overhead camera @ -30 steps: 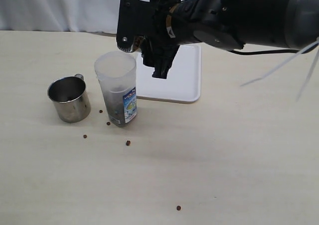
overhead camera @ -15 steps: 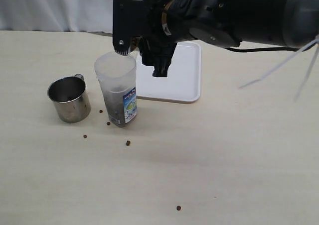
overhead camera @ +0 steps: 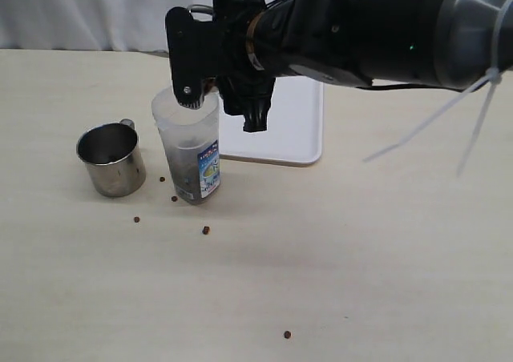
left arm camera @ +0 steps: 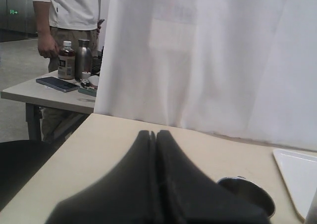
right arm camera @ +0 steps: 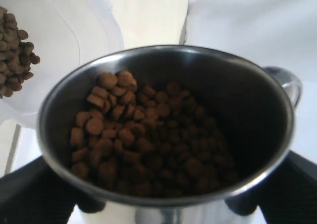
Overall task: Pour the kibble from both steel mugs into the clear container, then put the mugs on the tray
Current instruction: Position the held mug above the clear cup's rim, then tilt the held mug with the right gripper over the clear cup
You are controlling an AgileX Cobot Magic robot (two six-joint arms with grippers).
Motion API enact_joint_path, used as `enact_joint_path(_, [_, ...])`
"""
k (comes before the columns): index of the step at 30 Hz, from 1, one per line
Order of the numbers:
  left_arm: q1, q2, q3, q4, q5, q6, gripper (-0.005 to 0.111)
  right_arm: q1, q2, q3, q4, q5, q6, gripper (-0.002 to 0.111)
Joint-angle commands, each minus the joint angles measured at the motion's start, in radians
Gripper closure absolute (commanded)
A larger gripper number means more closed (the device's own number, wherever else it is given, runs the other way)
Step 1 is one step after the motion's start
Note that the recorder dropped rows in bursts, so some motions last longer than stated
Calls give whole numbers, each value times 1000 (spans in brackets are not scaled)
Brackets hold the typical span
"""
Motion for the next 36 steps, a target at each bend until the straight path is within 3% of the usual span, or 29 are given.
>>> enact_joint_path(1, [0, -4, 3, 2, -4, -3, 107, 1, -5, -10, -61, -16, -5, 103])
enact_joint_path(36, [0, -4, 3, 2, -7, -3, 107, 1, 17, -10, -283, -126, -9, 103])
